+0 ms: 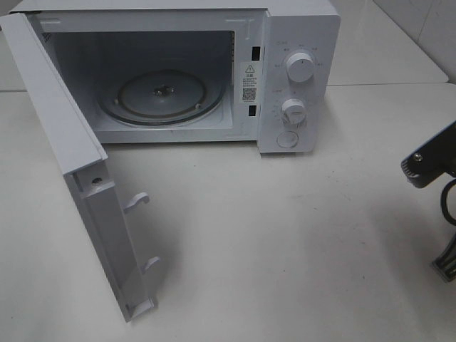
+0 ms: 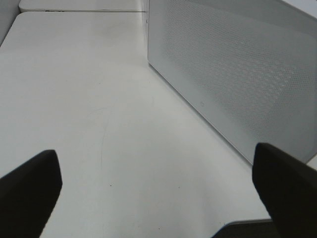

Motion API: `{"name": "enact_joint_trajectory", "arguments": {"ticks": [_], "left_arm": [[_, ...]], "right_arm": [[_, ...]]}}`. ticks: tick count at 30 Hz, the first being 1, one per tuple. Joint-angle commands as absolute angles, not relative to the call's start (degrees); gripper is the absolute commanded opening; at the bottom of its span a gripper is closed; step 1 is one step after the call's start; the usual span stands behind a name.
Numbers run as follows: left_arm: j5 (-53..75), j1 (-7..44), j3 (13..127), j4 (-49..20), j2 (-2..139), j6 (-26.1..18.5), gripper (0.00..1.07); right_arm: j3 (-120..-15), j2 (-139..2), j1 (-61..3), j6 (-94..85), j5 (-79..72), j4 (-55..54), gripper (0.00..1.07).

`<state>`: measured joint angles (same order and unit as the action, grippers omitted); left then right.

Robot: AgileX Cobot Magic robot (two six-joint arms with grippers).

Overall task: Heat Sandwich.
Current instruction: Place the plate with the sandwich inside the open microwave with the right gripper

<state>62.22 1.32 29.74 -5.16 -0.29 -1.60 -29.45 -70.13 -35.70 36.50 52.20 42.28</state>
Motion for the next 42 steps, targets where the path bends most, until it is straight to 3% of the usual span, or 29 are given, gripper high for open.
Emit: {"name": "enact_joint_trajectory", "arguments": {"ticks": [1,18,42], "left_arm": [[61.48,1.15,29.51,-5.33,-0.52,-1.43,0.98],[61.48,1.15,29.51,-5.33,-0.52,-1.43,0.98],[61.48,1.15,29.51,-5.33,-0.52,-1.43,0.98]], "right_arm": [[-30.83,-71.91,-35.52,38.67,51.8,45.66,0.01],[-33.29,-85.6,-35.47,46.64,44.4,49.96,0.01],[-33.75,-99.52,-27.5,53.63,33.92,60.28,0.03]]}}
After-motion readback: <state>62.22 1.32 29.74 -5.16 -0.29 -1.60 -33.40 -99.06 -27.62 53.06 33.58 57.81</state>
